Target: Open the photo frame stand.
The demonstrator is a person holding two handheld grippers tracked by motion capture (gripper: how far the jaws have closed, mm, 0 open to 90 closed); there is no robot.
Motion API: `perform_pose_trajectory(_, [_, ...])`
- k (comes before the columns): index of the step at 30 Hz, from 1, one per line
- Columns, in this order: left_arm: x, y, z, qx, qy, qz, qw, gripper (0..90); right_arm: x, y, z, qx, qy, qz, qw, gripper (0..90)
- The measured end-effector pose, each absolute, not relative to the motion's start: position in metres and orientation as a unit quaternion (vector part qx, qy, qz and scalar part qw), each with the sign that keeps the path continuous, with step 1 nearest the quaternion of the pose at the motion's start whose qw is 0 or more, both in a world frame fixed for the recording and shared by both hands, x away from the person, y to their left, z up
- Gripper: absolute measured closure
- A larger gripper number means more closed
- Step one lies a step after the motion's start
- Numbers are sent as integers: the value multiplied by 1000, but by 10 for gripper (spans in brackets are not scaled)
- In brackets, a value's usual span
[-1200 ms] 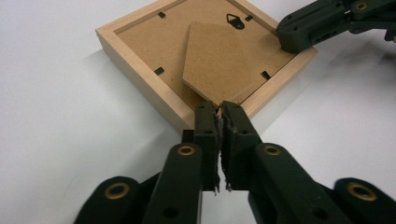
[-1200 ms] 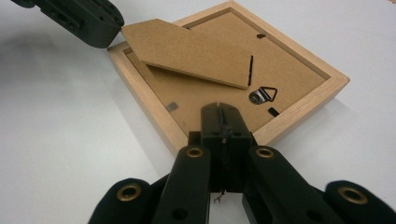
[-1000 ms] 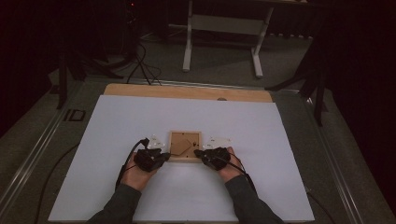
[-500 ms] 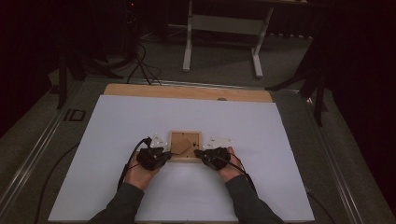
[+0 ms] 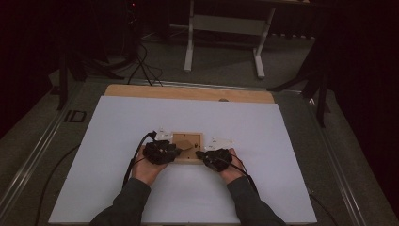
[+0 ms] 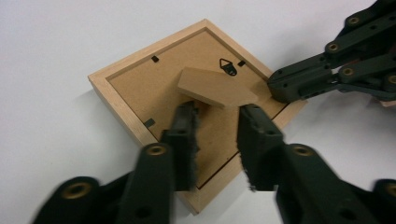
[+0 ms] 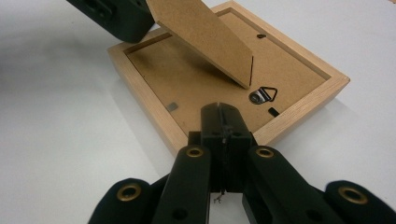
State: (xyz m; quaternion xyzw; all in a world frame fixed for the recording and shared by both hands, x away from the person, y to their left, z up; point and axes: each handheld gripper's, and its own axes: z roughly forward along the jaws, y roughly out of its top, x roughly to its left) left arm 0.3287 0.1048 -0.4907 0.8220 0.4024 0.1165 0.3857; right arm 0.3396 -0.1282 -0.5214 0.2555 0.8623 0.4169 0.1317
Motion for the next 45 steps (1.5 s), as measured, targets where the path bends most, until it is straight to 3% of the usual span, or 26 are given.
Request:
perform_pose_trajectory(7, [337, 101, -495, 822, 411, 84, 384, 545, 340, -128, -521, 255, 863, 416, 132, 898])
perform_pose_trajectory(20, [354, 96, -499, 808, 431, 43, 400, 473, 339, -128, -521, 255, 863, 416, 132, 898])
perform_pose_trajectory(29, [362, 94, -502, 799, 451, 26, 396, 454, 340, -128, -521, 254, 863, 416, 133, 898])
perform_pose_trajectory(45, [364, 88, -502, 812, 453, 38, 367, 527, 340, -128, -521, 253, 863, 416, 133, 898])
